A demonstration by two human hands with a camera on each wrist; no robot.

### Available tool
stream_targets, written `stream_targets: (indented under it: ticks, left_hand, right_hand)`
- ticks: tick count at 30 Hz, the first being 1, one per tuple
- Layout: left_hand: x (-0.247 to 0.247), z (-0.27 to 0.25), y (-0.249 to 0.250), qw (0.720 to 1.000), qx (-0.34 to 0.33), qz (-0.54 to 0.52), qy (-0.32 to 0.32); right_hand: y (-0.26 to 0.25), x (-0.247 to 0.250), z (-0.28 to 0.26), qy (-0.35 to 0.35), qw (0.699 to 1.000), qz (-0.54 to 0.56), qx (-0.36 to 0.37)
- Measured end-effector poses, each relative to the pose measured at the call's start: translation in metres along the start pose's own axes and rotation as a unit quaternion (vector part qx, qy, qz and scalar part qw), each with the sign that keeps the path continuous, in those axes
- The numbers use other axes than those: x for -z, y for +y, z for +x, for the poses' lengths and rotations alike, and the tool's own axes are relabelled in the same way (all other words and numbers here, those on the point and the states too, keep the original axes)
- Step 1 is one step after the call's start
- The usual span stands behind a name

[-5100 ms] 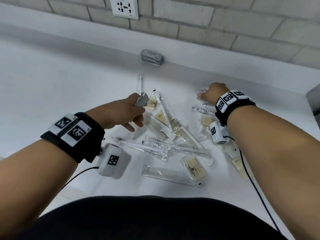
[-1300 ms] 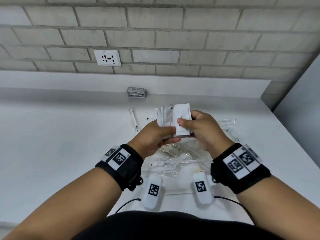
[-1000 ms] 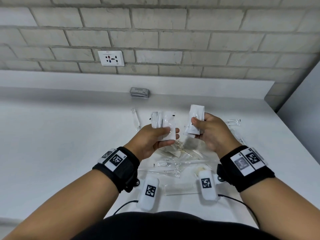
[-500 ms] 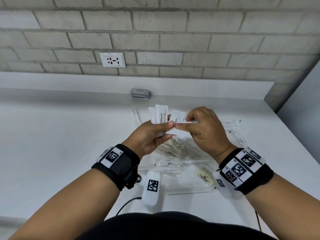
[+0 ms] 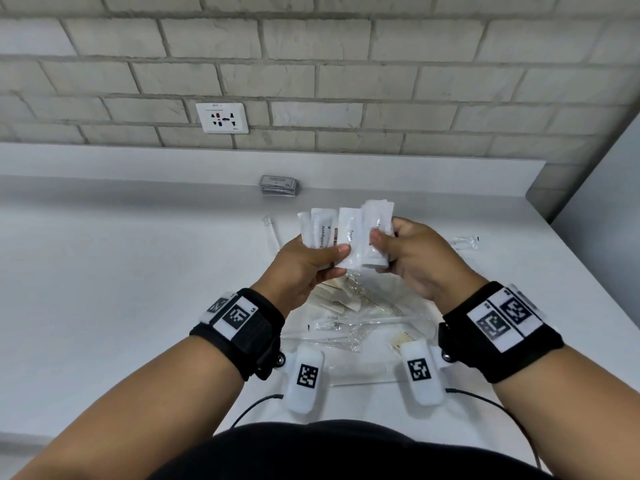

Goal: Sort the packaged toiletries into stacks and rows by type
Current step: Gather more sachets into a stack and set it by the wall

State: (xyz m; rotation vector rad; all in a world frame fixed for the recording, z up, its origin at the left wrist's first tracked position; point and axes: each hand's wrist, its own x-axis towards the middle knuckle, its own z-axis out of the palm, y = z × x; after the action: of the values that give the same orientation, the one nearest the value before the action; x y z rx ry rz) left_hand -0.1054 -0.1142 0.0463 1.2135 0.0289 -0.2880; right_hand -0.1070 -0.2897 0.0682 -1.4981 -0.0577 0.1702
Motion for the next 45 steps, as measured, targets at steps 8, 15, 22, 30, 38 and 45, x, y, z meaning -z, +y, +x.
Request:
stream_targets:
  ticks: [8, 15, 22, 30, 38, 45]
  left_hand:
    - [0.006, -0.004, 0.004, 0.995, 0.075, -0.053, -0.043]
    - [0.012, -0.009, 0.014, 0.983, 0.062, 0.164, -0.049]
    - [0.020, -0.002, 0.021, 0.992, -0.009, 0.128, 0.024]
    - [0.015, 0.002, 0.015, 0.995, 0.020, 0.093, -0.026]
    - [0.025, -0.001, 0.003, 0.996, 0.078, -0.033, -0.034]
    - [0.012, -0.003, -0.003, 0.996, 0.031, 0.084, -0.025]
  right_hand:
    - [0.012, -0.004, 0.015, 0.108, 0.993, -0.053, -0.004]
    - [-0.033, 0.003, 0.017, -0.039, 0.969, -0.223, 0.096]
    - [-0.014, -0.003, 0.009, -0.109, 0.928, -0.357, -0.004]
    - [-0.010, -0.017, 0.010, -0.083, 0.922, -0.375, 0.040]
    - [0.017, -0.005, 0.005, -0.006, 0.985, -0.164, -0.053]
    - [0.008, -0.023, 0.010, 0.004, 0.999, -0.015, -0.036]
